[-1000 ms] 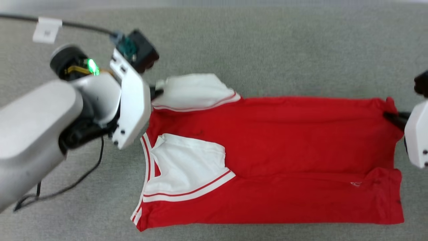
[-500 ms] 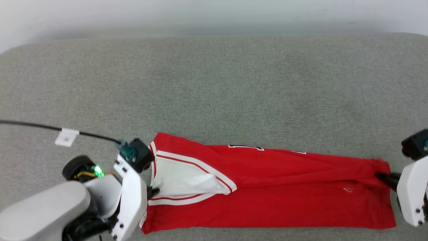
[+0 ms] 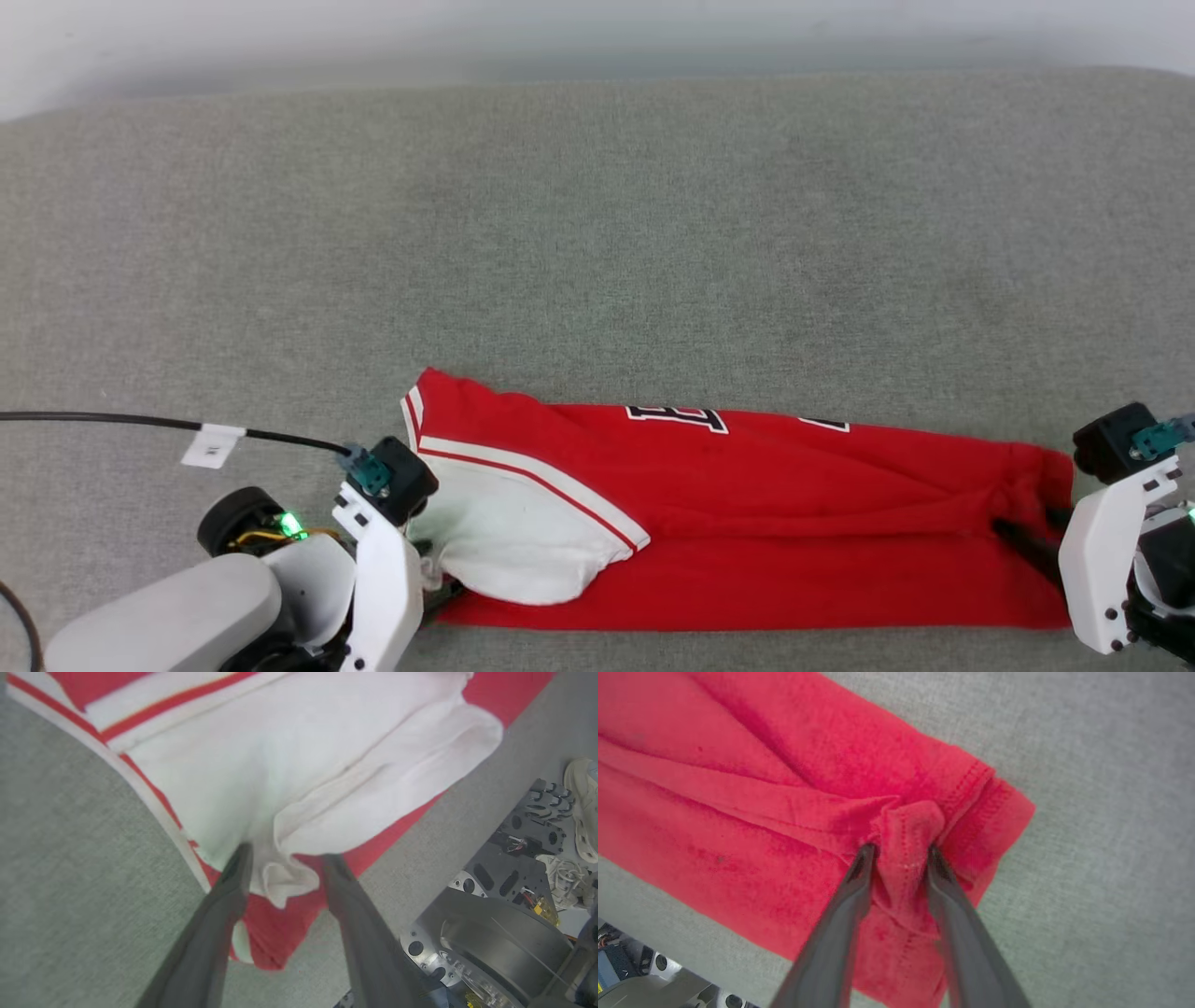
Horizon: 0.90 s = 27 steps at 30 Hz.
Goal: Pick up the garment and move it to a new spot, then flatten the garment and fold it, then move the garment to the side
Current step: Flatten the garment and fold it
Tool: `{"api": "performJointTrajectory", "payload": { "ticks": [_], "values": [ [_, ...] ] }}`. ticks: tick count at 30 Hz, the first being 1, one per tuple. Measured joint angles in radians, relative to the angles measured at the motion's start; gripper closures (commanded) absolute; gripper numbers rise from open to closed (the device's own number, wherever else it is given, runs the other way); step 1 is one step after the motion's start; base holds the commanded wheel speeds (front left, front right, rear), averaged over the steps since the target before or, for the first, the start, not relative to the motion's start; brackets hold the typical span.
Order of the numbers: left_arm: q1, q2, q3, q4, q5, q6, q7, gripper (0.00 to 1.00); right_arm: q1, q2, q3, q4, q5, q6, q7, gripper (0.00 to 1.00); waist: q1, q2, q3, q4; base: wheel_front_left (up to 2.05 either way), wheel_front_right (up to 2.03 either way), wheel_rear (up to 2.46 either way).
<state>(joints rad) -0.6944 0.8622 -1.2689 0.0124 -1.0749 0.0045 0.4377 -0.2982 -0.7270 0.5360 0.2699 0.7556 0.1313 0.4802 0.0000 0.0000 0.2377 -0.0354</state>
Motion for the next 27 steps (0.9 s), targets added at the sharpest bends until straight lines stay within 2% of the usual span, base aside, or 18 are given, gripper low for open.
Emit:
{"api": "performJointTrajectory", "payload": {
  "ticks": [3, 6, 11, 18, 23, 27],
  "values": [
    [0.002, 0.012, 0.015, -0.005, 0.034, 0.011, -0.061, 0.0, 0.001, -0.01, -0.011, -0.016, 0.004, 0.0, -0.045, 0.0, 0.0, 0.0, -0.021, -0.001, 0.0, 0.0, 0.0],
    [0.015, 0.021, 0.052, -0.024, 0.056, 0.048, -0.161, 0.0, 0.013, -0.041, -0.052, -0.054, 0.011, 0.0, -0.089, 0.0, 0.0, 0.0, -0.046, -0.002, 0.0, 0.0, 0.0],
    [0.049, 0.012, 0.127, -0.031, 0.109, 0.174, -0.366, 0.0, 0.057, -0.06, -0.173, -0.113, 0.028, 0.0, -0.148, 0.0, 0.0, 0.0, -0.075, 0.0, 0.0, 0.0, 0.0],
    [0.112, -0.05, 0.225, 0.009, 0.174, 0.354, -0.642, 0.0, 0.156, -0.036, -0.36, -0.099, 0.021, 0.0, -0.17, 0.0, 0.0, 0.0, -0.072, 0.008, 0.0, 0.0, 0.0],
    [0.155, -0.11, 0.333, 0.034, 0.229, 0.466, -0.697, 0.0, 0.212, 0.013, -0.428, -0.07, 0.047, 0.0, -0.13, 0.0, 0.0, 0.0, -0.059, 0.019, 0.0, 0.0, 0.0],
    [0.216, -0.178, 0.466, 0.016, 0.334, 0.515, -0.698, 0.0, 0.233, 0.063, -0.449, -0.039, 0.093, 0.0, -0.083, 0.0, 0.0001, 0.0, -0.047, 0.028, 0.0, 0.0, 0.0]
  ]
}}
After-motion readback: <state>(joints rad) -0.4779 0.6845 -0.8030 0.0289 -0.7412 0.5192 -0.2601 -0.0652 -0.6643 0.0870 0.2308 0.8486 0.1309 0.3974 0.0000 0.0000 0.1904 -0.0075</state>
